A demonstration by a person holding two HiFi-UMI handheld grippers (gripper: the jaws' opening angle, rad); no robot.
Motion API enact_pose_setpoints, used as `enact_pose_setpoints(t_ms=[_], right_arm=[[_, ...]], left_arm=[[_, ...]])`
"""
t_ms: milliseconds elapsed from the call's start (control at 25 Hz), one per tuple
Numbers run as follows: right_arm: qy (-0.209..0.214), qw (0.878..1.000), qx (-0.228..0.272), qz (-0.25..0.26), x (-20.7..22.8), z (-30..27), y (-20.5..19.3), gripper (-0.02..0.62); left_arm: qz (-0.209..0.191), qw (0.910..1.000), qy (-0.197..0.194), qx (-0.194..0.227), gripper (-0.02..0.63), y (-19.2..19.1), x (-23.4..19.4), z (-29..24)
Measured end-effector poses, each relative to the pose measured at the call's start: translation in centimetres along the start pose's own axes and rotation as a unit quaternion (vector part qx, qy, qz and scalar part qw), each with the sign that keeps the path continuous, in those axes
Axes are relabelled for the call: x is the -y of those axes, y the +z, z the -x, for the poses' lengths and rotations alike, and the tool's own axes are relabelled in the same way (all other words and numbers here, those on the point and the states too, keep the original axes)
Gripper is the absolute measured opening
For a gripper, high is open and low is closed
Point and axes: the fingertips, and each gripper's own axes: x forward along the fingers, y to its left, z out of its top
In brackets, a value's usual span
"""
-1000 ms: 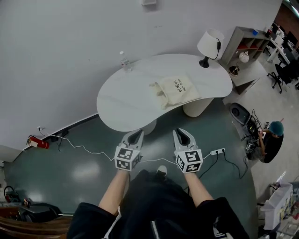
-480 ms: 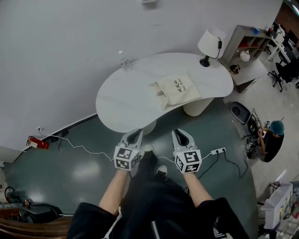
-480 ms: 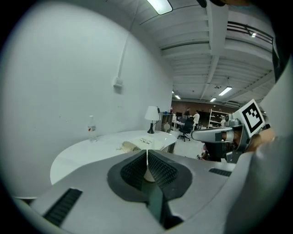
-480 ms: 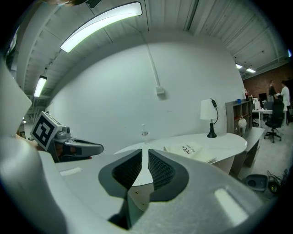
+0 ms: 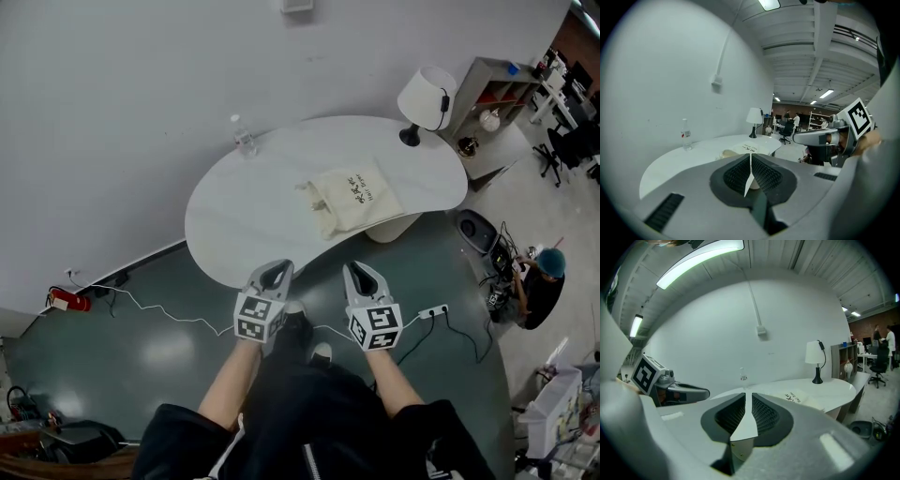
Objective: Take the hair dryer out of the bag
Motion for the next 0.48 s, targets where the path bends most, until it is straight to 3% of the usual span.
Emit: enact_pose_setpoints(t_ms=[480], right_arm=[[-0.015, 1.000, -0.012, 0.005, 1.7, -8.0, 2.1, 0.032]], left_arm=[[-0.013, 0.9991, -0.039, -0.013, 0.018, 2.2, -5.0, -6.5]])
